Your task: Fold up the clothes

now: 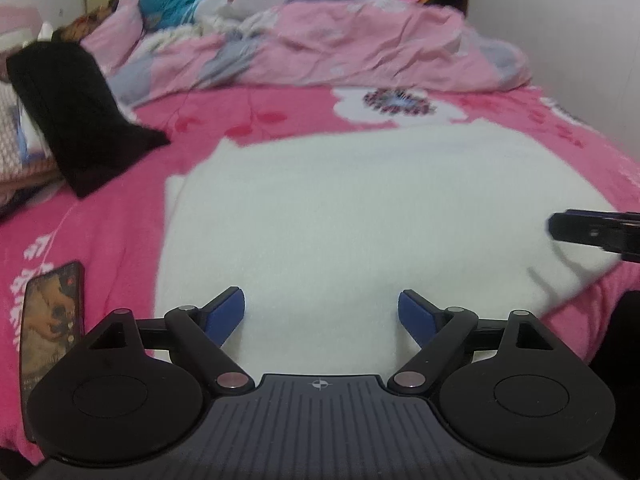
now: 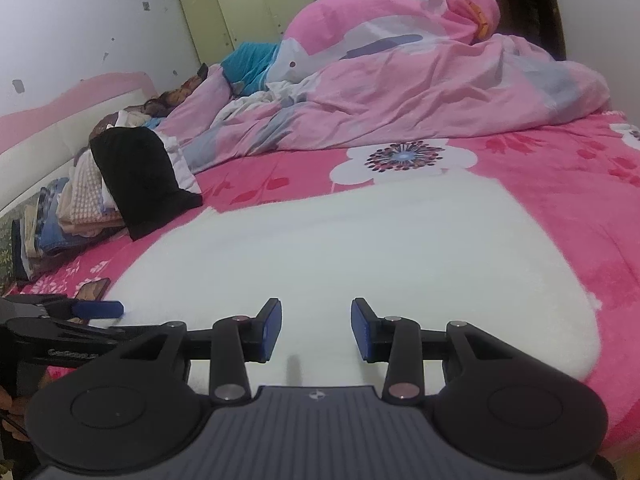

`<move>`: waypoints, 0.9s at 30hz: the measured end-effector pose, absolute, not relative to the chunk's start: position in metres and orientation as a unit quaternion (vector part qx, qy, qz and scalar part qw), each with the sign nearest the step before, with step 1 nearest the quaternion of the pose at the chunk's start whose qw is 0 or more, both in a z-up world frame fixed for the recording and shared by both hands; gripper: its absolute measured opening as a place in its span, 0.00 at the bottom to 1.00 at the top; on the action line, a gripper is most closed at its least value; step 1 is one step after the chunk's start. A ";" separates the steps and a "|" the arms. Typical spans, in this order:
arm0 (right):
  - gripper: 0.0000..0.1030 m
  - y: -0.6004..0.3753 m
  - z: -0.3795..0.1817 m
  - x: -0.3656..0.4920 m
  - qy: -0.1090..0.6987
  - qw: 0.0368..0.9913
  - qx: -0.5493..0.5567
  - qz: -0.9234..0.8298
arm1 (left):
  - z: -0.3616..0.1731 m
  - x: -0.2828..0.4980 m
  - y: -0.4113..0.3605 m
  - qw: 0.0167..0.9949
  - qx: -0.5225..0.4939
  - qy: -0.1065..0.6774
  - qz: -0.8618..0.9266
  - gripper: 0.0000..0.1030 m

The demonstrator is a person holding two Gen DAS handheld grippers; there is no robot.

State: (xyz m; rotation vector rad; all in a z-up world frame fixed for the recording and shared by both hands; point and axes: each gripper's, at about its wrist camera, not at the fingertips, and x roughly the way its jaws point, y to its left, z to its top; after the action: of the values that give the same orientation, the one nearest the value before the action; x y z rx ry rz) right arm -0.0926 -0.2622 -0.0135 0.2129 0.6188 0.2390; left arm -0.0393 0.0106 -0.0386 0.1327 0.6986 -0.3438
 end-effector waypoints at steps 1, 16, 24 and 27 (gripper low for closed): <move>0.40 -0.262 -0.014 -0.092 0.304 0.940 0.104 0.117 | -0.038 -0.045 0.012 0.927 0.067 0.327 -0.174 0.83; 0.40 -0.269 -0.021 -0.094 0.316 0.936 0.110 0.106 | -0.048 -0.083 0.058 0.931 0.039 0.329 -0.155 0.83; 0.40 -0.267 -0.016 -0.084 0.309 0.940 0.101 0.102 | -0.039 -0.076 0.083 0.948 0.010 0.296 -0.120 0.83; 0.40 -0.263 -0.018 -0.082 0.311 0.941 0.093 0.096 | -0.037 -0.065 0.081 0.950 0.006 0.291 -0.113 0.83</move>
State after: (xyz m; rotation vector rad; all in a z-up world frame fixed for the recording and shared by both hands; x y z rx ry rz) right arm -0.0817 -0.2632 -0.0175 0.1894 0.6336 0.1967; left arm -0.0653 0.0814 -0.0372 0.0130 0.5917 -0.2306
